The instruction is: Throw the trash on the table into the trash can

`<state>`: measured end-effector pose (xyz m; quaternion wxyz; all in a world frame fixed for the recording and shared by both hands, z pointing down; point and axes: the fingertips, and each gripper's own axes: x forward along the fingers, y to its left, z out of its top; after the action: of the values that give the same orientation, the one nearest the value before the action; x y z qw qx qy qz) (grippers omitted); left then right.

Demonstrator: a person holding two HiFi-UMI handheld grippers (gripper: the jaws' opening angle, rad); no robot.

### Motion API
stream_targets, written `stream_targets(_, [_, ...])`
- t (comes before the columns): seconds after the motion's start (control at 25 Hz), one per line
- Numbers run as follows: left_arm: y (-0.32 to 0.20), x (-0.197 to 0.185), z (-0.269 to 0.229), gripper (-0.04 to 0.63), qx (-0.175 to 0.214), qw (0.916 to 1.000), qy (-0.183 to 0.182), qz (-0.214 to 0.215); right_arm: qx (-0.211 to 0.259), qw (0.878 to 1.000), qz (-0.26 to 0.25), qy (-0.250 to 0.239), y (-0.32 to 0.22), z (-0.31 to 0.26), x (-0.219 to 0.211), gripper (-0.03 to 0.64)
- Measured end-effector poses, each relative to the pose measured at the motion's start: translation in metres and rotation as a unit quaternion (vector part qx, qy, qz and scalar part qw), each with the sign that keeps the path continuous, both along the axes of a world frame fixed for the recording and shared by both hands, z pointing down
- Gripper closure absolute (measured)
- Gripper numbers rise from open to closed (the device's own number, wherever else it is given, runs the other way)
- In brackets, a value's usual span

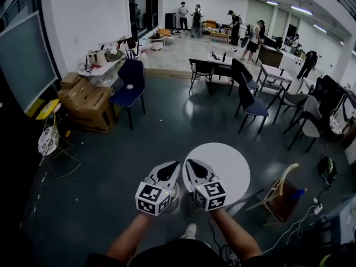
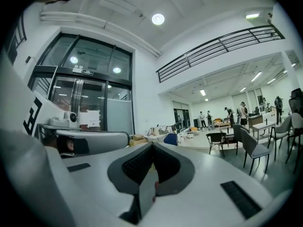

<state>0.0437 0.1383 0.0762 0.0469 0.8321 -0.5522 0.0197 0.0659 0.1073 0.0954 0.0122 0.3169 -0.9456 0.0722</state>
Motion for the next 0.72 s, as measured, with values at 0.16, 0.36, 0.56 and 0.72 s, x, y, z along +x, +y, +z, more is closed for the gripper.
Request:
stream_targets(0.16, [0.035, -0.008, 0.000, 0.588, 0.001, 1.0000, 0.001, 0.008, 0.001, 1.000, 0.014, -0.006, 0.035, -0.004, -0.003, 0.597])
stream_targets(0.36, [0.076, -0.015, -0.003, 0.588, 0.005, 0.9998, 0.007, 0.016, 0.007, 1.000, 0.027, -0.007, 0.074, -0.012, -0.006, 0.597])
stream_targets(0.56, [0.114, -0.020, -0.001, 0.588, 0.009, 0.9996, 0.014, 0.021, 0.006, 0.999, 0.041, -0.005, 0.112, -0.009, -0.005, 0.597])
stream_targets(0.72, [0.137, -0.016, -0.002, 0.588, 0.013, 0.9994, 0.015, 0.028, 0.006, 0.999, 0.051, -0.001, 0.135, -0.006, 0.002, 0.597])
